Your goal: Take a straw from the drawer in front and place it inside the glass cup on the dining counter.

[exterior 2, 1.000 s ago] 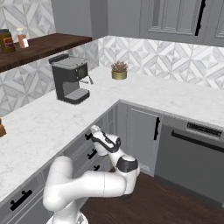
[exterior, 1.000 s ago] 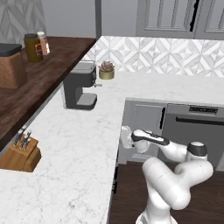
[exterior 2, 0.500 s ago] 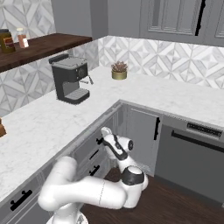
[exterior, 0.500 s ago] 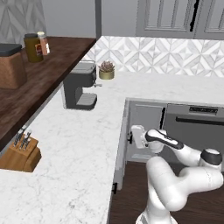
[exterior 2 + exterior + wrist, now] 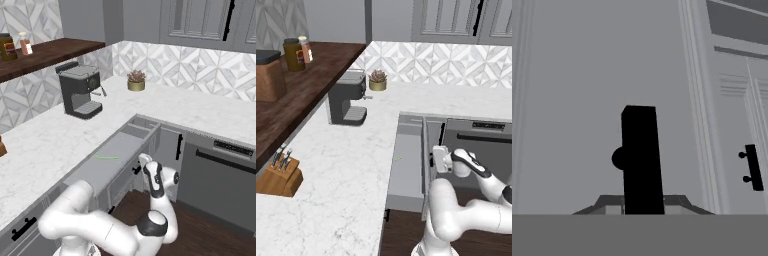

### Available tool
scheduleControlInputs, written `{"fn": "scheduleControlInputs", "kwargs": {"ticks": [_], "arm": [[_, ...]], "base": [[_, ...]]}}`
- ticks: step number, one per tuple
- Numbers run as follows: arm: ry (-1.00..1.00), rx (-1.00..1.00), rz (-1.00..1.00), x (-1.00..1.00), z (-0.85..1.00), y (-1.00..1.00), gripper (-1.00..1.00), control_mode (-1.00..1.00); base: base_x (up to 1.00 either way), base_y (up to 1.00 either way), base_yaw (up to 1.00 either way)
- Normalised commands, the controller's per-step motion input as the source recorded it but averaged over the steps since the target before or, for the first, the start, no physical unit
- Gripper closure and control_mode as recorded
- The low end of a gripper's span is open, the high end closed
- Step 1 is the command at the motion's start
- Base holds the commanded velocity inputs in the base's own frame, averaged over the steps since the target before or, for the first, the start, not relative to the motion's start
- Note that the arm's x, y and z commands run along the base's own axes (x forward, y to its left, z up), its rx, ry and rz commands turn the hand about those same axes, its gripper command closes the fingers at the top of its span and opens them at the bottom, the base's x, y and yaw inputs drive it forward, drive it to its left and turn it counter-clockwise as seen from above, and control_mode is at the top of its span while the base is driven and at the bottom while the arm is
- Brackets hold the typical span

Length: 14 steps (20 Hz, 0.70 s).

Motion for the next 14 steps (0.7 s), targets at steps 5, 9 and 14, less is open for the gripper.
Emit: {"fn": "scheduleControlInputs", "kwargs": {"ticks": [5, 9, 14], "arm": [[0.11, 0.00, 0.00, -0.36, 0.00, -1.00, 1.00, -1.00], [0.15, 0.00, 0.00, -0.23, 0.00, -1.00, 1.00, -1.00], [0.16, 0.00, 0.00, -0.22, 0.03, -0.73, -1.00, -1.00]], "base": [[0.00, 0.00, 0.00], [0.00, 0.00, 0.00], [0.00, 0.00, 0.00]]}}
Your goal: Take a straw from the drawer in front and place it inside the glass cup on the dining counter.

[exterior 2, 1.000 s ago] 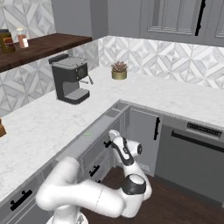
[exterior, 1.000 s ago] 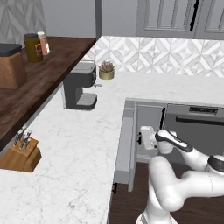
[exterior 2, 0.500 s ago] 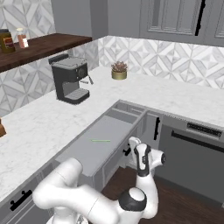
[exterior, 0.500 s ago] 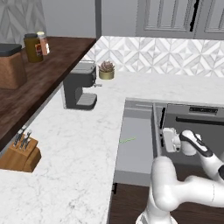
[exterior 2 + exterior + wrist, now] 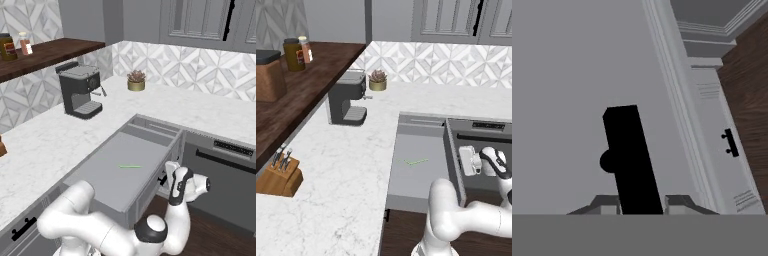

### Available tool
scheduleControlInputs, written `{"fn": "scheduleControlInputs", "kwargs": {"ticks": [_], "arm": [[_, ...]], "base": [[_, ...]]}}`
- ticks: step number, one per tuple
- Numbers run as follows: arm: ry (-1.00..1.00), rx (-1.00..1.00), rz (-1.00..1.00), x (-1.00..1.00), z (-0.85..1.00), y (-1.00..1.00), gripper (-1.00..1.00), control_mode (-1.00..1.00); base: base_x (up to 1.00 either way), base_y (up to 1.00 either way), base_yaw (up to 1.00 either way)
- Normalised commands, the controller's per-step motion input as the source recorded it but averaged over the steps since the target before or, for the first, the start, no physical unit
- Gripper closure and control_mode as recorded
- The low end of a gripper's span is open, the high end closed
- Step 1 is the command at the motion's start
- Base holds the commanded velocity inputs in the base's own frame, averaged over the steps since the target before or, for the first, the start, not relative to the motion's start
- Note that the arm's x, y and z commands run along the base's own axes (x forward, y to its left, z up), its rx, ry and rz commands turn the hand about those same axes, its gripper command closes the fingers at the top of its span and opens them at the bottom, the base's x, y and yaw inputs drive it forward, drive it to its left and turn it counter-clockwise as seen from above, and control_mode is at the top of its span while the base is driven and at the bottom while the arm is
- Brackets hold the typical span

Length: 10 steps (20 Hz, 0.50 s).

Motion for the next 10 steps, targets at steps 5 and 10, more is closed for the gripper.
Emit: {"fn": "scheduleControlInputs", "kwargs": {"ticks": [5, 10], "arm": [[0.02, 0.00, 0.00, -0.44, 0.70, -0.07, -1.00, -1.00], [-0.01, 0.00, 0.00, -0.61, 0.61, 0.00, -1.00, -1.00]], "base": [[0.00, 0.00, 0.00], [0.00, 0.00, 0.00]]}}
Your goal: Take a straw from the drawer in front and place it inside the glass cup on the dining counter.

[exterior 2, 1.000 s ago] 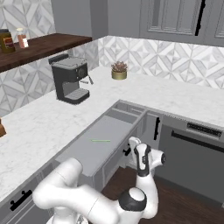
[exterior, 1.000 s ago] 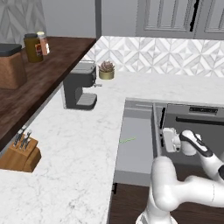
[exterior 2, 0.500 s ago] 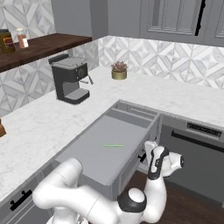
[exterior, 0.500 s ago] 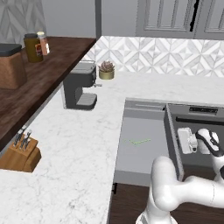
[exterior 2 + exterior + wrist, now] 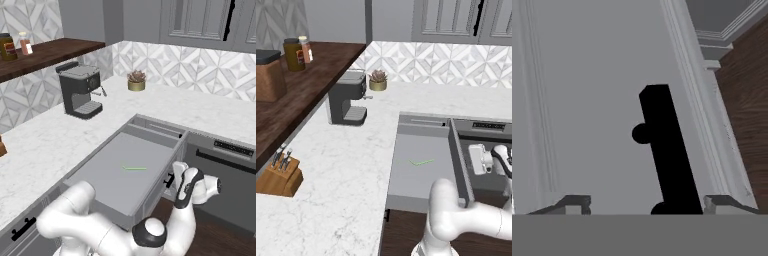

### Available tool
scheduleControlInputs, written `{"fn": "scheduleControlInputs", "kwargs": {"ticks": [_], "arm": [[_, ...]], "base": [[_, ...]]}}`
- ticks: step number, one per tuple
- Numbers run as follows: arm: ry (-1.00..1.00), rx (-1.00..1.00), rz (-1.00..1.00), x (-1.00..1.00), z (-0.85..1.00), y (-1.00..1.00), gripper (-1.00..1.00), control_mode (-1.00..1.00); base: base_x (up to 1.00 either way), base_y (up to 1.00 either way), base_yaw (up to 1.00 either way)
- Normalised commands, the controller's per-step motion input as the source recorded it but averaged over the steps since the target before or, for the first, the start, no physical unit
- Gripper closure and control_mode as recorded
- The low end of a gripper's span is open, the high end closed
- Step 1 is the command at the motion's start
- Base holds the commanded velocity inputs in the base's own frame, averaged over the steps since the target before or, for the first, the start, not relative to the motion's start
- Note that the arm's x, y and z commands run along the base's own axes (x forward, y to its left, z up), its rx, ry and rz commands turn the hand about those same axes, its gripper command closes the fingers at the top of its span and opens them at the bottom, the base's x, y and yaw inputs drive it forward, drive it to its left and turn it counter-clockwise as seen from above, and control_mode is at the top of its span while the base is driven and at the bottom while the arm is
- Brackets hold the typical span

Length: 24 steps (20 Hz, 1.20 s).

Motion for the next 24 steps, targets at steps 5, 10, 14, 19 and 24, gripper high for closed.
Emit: {"fn": "scheduleControlInputs", "kwargs": {"ticks": [5, 10, 14, 19, 24], "arm": [[-0.03, -0.09, 0.00, -0.82, 0.64, 0.00, -1.00, -1.00], [-0.06, -0.21, 0.00, -0.76, 1.00, 0.07, -1.00, -1.00], [-0.07, -0.29, 0.00, -0.53, 1.00, 0.33, -1.00, -1.00], [-0.03, -0.43, 0.09, -0.36, 1.00, 0.70, -1.00, -1.00], [0.07, -0.40, 0.13, -0.05, 1.00, 0.74, -1.00, -1.00]], "base": [[0.00, 0.00, 0.00], [0.00, 0.00, 0.00], [0.00, 0.00, 0.00], [0.00, 0.00, 0.00], [0.00, 0.00, 0.00]]}}
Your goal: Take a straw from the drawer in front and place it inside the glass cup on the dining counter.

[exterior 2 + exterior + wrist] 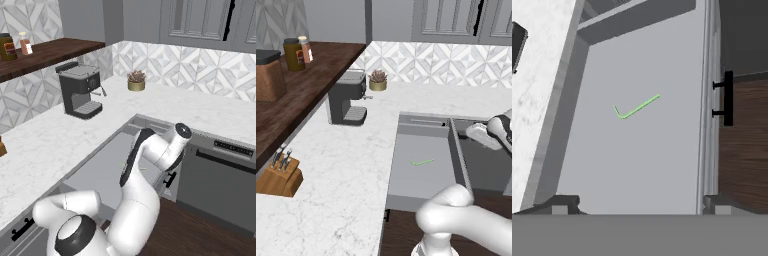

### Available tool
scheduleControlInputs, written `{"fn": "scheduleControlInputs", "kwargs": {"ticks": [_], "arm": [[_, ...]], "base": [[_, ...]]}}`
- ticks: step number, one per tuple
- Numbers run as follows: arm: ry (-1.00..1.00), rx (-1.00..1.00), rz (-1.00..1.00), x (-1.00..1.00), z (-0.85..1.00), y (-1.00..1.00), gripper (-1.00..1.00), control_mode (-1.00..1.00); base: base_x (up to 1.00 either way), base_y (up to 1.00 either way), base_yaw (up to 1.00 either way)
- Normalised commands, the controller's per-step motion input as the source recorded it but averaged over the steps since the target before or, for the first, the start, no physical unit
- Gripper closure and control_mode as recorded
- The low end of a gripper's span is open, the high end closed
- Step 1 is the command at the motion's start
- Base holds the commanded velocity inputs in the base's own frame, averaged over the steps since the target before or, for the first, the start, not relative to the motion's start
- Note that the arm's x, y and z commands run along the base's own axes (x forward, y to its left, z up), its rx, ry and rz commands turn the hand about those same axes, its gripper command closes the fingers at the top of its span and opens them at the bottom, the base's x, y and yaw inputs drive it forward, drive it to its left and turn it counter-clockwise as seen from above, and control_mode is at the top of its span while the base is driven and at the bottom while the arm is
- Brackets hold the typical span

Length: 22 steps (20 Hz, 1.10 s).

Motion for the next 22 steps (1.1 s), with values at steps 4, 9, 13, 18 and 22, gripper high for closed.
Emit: {"fn": "scheduleControlInputs", "kwargs": {"ticks": [4, 9, 13, 18, 22], "arm": [[0.12, -0.27, 0.22, 0.00, 0.88, 0.67, -1.00, -1.00], [0.02, -0.27, 0.34, 0.00, 0.12, 0.91, -1.00, -1.00], [0.00, -0.27, 0.37, -0.01, -0.31, 0.69, -1.00, -1.00], [-0.05, -0.24, 0.33, 0.02, -0.51, 0.58, -1.00, -1.00], [0.01, -0.17, 0.31, 0.24, -0.42, 0.18, -1.00, -1.00]], "base": [[0.00, 0.00, 0.00], [0.00, 0.00, 0.00], [0.00, 0.00, 0.00], [0.00, 0.00, 0.00], [0.00, 0.00, 0.00]]}}
